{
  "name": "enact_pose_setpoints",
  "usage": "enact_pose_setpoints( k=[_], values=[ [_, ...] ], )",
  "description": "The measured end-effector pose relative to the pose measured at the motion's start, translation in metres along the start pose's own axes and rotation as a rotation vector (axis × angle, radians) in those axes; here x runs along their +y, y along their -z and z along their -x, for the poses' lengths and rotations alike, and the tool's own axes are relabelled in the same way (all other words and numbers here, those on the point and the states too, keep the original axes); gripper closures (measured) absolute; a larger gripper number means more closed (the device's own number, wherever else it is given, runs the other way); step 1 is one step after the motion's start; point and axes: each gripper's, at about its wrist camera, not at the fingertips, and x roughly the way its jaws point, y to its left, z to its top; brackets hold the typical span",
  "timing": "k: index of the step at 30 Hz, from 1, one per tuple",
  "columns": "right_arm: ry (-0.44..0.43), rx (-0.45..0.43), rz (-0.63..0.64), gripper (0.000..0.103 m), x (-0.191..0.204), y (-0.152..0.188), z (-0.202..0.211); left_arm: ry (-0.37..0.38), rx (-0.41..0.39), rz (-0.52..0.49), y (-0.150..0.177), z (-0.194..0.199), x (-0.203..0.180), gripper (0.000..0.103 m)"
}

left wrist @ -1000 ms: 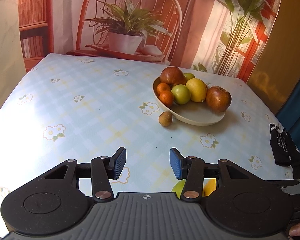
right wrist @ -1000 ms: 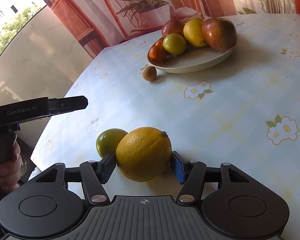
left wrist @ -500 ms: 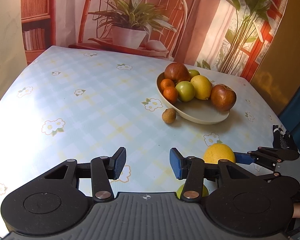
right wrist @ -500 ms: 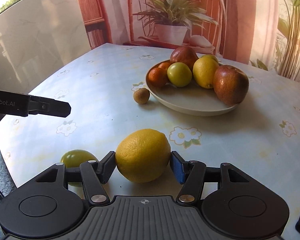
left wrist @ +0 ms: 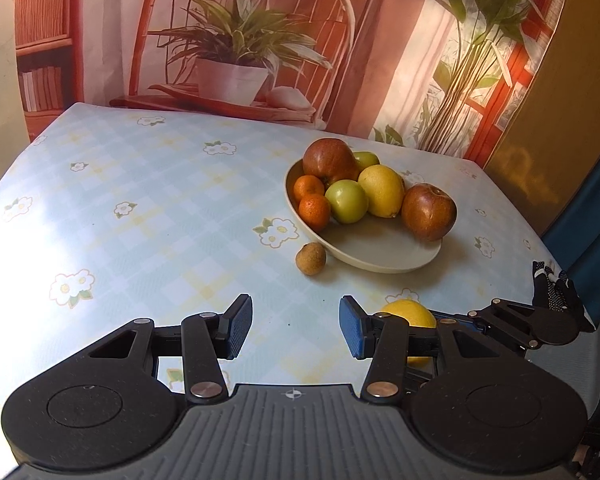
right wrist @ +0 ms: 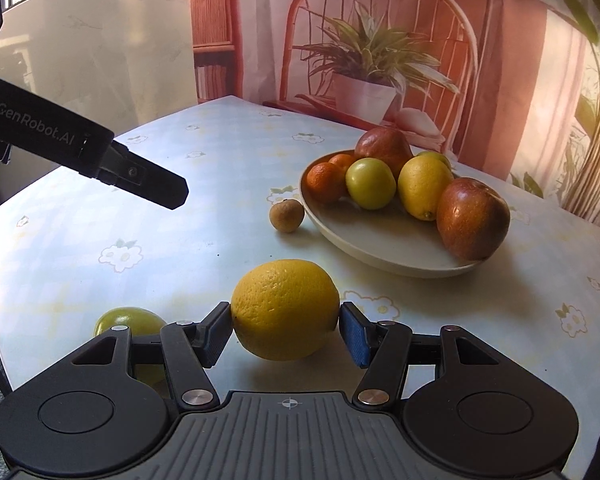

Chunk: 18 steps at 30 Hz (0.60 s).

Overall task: Organize fruits
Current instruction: 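Close the right gripper on the yellow citrus while the left gripper clamps its other side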

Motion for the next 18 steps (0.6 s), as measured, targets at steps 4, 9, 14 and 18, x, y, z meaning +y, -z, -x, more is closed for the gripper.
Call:
enact_pose_setpoints(
  k=[4,9,14,18],
  values=[
    [-0.014,-0.016,0.003,0.049,-0.002,0.003,0.003,0.069,0.017,-0.029,-0.009,-0.009,-0.017,0.053],
    [-0.025,-0.028,0.007,0.049,-0.004,0.005,0.004,0.161,0.096,-0.026,-0.013,-0.032,-0.033,0.052],
    [-0.024,-0.033,0.011,0.049,-0.003,0.006,0.005,0.187,0.152,-0.015,-0.012,-0.054,-0.04,0.052],
    [-0.023,-0.013,-0.004,0.048,-0.005,0.005,0.006,0.201,0.165,-0.019,-0.011,-0.06,-0.042,0.05]
  ],
)
